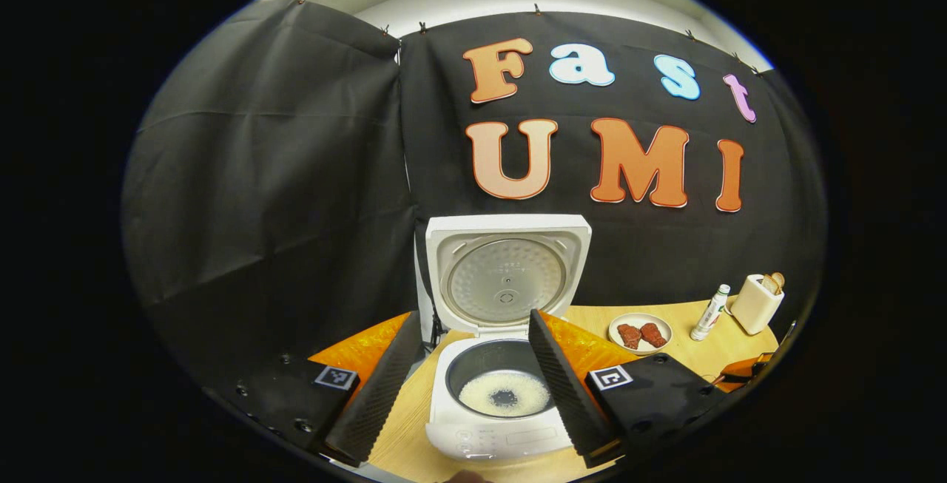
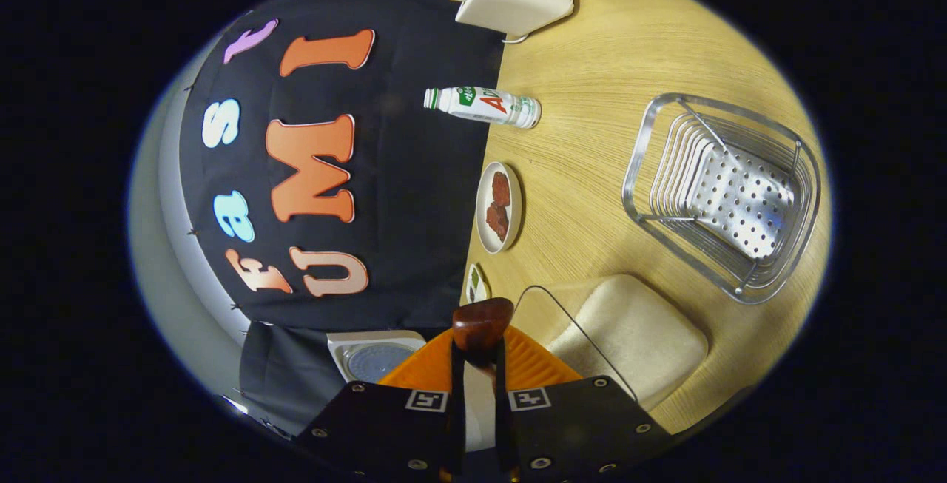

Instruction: Close the left gripper, press the button to open the rice cooker; take a wooden spoon from the chopstick holder with the right hand, scoop a spoonful of rice and pour it into the rice cooker, then put the wooden spoon back into the chopstick holder.

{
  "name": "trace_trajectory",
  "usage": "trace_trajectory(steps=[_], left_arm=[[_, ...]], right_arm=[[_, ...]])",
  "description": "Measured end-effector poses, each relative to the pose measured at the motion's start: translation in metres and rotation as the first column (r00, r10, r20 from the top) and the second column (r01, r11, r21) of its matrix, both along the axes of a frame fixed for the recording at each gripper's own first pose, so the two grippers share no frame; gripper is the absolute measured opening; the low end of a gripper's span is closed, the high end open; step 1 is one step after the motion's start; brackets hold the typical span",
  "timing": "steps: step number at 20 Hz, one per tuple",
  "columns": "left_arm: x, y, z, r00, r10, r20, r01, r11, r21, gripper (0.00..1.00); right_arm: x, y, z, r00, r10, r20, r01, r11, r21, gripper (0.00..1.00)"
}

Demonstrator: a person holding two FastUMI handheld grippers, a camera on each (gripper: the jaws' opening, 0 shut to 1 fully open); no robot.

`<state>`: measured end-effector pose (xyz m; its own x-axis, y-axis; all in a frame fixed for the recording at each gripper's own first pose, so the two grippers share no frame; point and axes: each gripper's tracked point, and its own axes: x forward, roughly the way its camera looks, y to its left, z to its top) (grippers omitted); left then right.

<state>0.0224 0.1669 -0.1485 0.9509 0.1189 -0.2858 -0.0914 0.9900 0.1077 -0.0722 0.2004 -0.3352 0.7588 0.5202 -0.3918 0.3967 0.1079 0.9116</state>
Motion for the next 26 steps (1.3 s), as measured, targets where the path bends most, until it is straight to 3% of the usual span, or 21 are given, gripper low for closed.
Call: trace_trajectory(steps=[9, 10, 11, 13, 14, 15, 20, 26], left_arm=[[-0.002, -0.004, 0.002, 1.0, 0.005, 0.007, -0.005, 1.0, -0.014, 0.99], [-0.004, -0.003, 0.002, 1.0, 0.008, 0.009, -0.008, 1.0, -0.016, 0.99], [-0.003, -0.002, 0.003, 1.0, 0.009, 0.012, -0.009, 1.0, -0.019, 0.99], [-0.004, 0.0, 0.003, 1.0, 0.015, 0.015, -0.015, 1.0, -0.02, 0.99], [-0.006, 0.002, 0.005, 1.0, 0.017, 0.017, -0.017, 1.0, -0.022, 0.98], [-0.007, 0.004, 0.006, 1.0, 0.021, 0.023, -0.02, 1.0, -0.024, 0.98], [-0.013, 0.022, 0.009, 0.998, 0.05, 0.036, -0.049, 0.998, -0.03, 0.98], [-0.023, 0.066, 0.014, 0.991, 0.123, 0.059, -0.121, 0.992, -0.044, 0.99]], right_arm=[[0.018, -0.027, 0.044, 0.991, -0.13, 0.041, 0.118, 0.966, 0.23, 0.16], [0.02, -0.027, 0.053, 0.989, -0.135, 0.051, 0.119, 0.961, 0.25, 0.11], [0.022, -0.025, 0.06, 0.989, -0.138, 0.06, 0.117, 0.956, 0.268, 0.16], [0.028, -0.019, 0.081, 0.986, -0.139, 0.087, 0.107, 0.946, 0.305, 0.16], [0.031, -0.015, 0.09, 0.986, -0.135, 0.102, 0.096, 0.943, 0.318, 0.11], [0.034, -0.009, 0.101, 0.984, -0.132, 0.117, 0.086, 0.939, 0.332, 0.16], [0.057, 0.026, 0.151, 0.977, -0.104, 0.188, 0.026, 0.925, 0.379, 0.16], [0.076, 0.092, 0.156, 0.984, -0.021, 0.177, -0.041, 0.941, 0.337, 0.15]])
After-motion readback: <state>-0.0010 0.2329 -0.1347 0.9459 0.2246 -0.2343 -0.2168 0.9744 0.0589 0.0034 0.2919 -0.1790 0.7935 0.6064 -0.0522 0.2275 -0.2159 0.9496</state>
